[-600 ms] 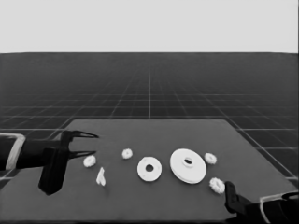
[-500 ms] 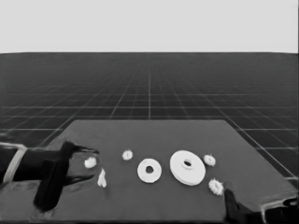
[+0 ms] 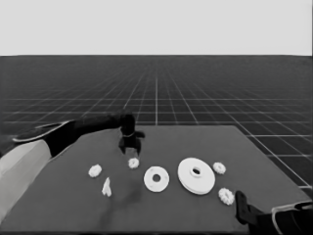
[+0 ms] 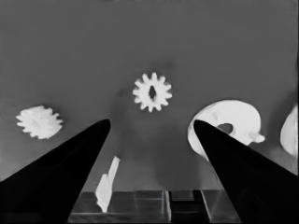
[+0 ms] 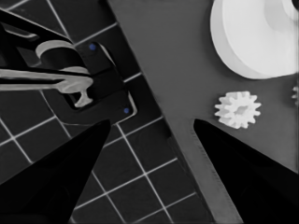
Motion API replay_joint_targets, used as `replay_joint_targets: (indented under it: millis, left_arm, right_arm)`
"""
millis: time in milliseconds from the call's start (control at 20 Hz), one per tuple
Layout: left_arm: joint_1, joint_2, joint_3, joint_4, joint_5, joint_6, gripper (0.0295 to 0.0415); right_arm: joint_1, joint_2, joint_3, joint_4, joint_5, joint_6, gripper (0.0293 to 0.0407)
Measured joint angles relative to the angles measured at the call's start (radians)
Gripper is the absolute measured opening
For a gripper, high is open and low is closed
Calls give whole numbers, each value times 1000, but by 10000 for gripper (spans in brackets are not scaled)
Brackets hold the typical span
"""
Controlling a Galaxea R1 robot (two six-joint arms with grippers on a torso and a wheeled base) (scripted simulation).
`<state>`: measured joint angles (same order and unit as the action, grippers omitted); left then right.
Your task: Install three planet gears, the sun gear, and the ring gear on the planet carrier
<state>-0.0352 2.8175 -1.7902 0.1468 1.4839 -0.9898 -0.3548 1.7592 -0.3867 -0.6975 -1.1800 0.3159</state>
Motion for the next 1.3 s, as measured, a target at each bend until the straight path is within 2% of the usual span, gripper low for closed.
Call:
replay_joint_targets:
  millis: [100, 150, 250, 600, 700, 750, 1100, 1200, 1300]
  left_arm:
    - [2, 23, -62, -20, 0, 15, 385]
    - [67, 46, -122, 35, -43, 42, 385]
    - [143, 81, -213, 77, -92, 83, 385]
    - [172, 108, -278, 90, -119, 114, 386]
    - [172, 107, -280, 91, -120, 115, 317]
    - [172, 107, -281, 91, -121, 115, 312]
    - [172, 108, -281, 92, -121, 115, 313]
    - [68, 47, -127, 22, -34, 39, 312]
    - [23, 39, -105, -12, -10, 29, 312]
  right_arm:
    - [0, 0, 0, 0, 0, 0, 385]
    - [0, 0, 0, 0, 0, 0, 385]
    - [0, 0, 0, 0, 0, 0, 385]
    - [0, 0, 0, 0, 0, 0, 385]
    - [0, 0, 0, 0, 0, 0, 385]
    - [0, 0, 0, 0, 0, 0, 385]
    - [0, 0, 0, 0, 0, 0, 385]
    - [0, 0, 0, 0, 0, 0, 385]
    - [0, 0, 0, 0, 0, 0, 385]
